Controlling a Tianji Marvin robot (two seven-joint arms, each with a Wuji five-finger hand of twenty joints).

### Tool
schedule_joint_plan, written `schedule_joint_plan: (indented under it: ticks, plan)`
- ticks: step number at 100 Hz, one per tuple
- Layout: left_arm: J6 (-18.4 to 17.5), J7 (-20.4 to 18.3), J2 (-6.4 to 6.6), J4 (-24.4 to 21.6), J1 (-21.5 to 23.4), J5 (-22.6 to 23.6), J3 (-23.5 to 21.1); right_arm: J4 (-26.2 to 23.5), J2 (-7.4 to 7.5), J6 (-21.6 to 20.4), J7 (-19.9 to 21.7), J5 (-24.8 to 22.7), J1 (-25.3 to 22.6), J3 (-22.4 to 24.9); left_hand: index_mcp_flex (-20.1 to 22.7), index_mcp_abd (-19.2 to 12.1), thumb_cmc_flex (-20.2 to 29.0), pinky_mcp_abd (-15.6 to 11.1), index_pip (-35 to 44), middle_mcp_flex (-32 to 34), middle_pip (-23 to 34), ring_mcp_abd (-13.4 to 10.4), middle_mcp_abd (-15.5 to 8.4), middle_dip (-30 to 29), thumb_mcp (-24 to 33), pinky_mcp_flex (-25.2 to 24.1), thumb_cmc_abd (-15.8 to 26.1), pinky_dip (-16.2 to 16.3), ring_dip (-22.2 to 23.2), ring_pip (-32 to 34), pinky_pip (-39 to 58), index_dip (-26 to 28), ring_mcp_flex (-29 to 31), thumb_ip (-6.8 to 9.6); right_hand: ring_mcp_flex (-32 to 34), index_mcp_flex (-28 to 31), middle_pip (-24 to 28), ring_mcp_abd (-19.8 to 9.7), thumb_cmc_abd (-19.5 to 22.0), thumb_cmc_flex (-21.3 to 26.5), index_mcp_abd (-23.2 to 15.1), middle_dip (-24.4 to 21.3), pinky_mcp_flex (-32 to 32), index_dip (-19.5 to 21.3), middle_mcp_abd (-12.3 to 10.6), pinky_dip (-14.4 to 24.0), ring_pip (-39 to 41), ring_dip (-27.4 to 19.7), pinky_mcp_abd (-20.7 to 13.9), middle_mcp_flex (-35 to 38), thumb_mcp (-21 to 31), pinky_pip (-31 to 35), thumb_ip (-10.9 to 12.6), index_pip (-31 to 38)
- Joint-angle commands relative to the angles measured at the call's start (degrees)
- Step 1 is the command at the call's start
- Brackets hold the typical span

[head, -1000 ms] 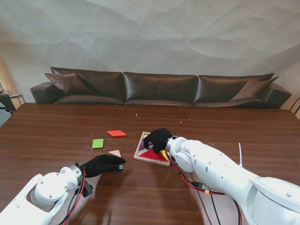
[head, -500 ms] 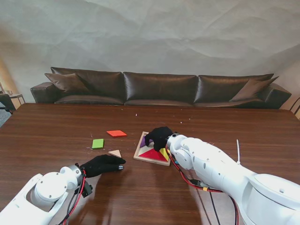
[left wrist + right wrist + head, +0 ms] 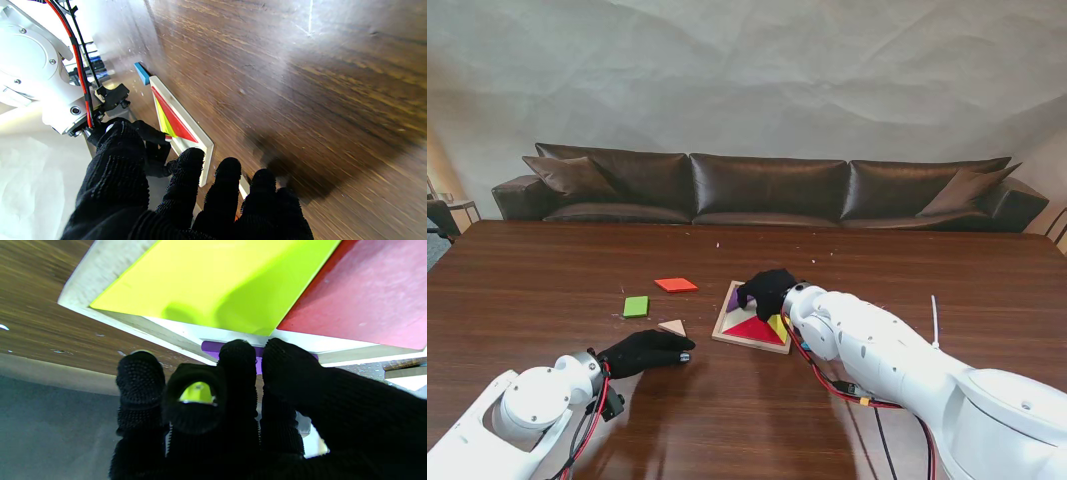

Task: Assemble the tangram pieces into a square

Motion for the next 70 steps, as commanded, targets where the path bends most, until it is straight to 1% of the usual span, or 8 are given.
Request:
schedule_joint_plan:
  ticks: [1, 22, 24, 34, 58, 70]
  plan:
    - [0.6, -1.6, 0.05, 1.2, 1.1, 0.2, 0.4, -0.3, 0.06, 0.2, 1.1, -0.2, 0.1, -0.1, 0.5, -0.1, 1.5, 14.7, 0.1, 0.7, 0.0, 4.7, -0.1, 0.1, -1.5, 2.4, 3.1, 0.8, 1.0, 1.0, 2.4, 0.0, 1.7, 1.94, 2.2, -2.2, -0.2, -1.3, 0.4, -0.5, 1.1, -0.3, 3.0, 0.3, -0.6, 0.5, 1.4, 0.5, -0.4, -1.0, 0.3, 2.3, 0.5, 0.2]
    - [0.6, -1.6, 0.07, 1.1, 1.3, 0.3, 0.3, -0.6, 0.21, 0.5, 1.8, -0.1, 0.3, 0.0, 0.6, -0.1, 1.5, 14.7, 0.1, 0.7, 0.0, 4.8, -0.1, 0.1, -1.5, 2.4, 3.1, 0.8, 1.0, 1.0, 2.4, 0.0, 1.7, 1.94, 2.2, -3.1, -0.4, -1.1, 0.3, -0.5, 2.1, -0.5, 3.2, 0.3, -0.6, 0.4, 1.4, 0.6, -0.5, -1.1, 0.3, 2.3, 0.5, 0.1]
    - [0.6, -1.6, 0.07, 1.1, 1.3, 0.2, 0.3, -0.6, 0.21, 0.5, 1.8, -0.1, 0.3, -0.1, 0.6, -0.1, 1.5, 14.7, 0.1, 0.7, 0.0, 4.7, -0.1, 0.1, -1.5, 2.4, 3.2, 0.8, 1.0, 1.0, 2.4, 0.0, 1.6, 1.93, 2.2, -3.2, -0.4, -1.5, 0.4, -0.5, 2.3, -0.5, 3.2, 0.3, -0.6, 0.4, 1.4, 0.6, -0.5, -1.0, 0.2, 2.3, 0.4, 0.1]
    - [0.6, -1.8, 0.10, 1.1, 1.3, 0.3, 0.2, -0.5, 0.13, 0.6, 2.0, 0.0, 0.4, -0.1, 0.5, -0.2, 1.5, 14.6, 0.1, 0.7, 0.1, 4.6, -0.1, 0.1, -1.5, 2.5, 3.2, 0.8, 1.0, 1.0, 2.4, 0.0, 1.7, 1.93, 2.2, -5.1, -0.5, -1.4, 0.2, -0.4, 4.2, -0.6, 3.3, 0.4, -0.7, 0.4, 1.5, 0.6, -0.5, -1.0, 0.3, 2.3, 0.4, -0.1]
    - [0.5, -2.0, 0.13, 1.2, 1.2, 0.1, 0.3, -0.2, -0.05, 0.5, 2.3, 0.3, 0.5, -0.2, 0.5, -0.2, 1.6, 14.7, 0.1, 0.7, 0.0, 4.7, -0.1, 0.1, -1.5, 2.5, 3.2, 0.8, 1.0, 1.0, 2.4, 0.0, 1.7, 1.93, 2.2, -5.8, -0.6, -1.5, 0.0, -0.6, 5.3, -0.7, 3.4, 0.8, -0.7, 0.4, 1.6, 0.7, -0.6, -0.9, 0.4, 2.3, 0.4, 0.8]
    - [0.7, -2.0, 0.13, 1.2, 1.2, 0.0, 0.3, -0.6, 0.18, 0.5, 2.4, 0.3, 0.4, 0.0, 0.5, -0.2, 1.6, 14.7, 0.1, 0.7, 0.0, 4.8, -0.2, 0.1, -1.5, 2.4, 3.2, 0.8, 1.0, 1.0, 2.4, 0.0, 1.7, 1.92, 2.2, -5.5, -0.6, -1.4, -0.2, -0.6, 4.9, -0.8, 3.3, 0.9, -0.5, 0.4, 1.6, 0.7, -0.4, -0.9, 0.4, 2.3, 0.4, 1.2]
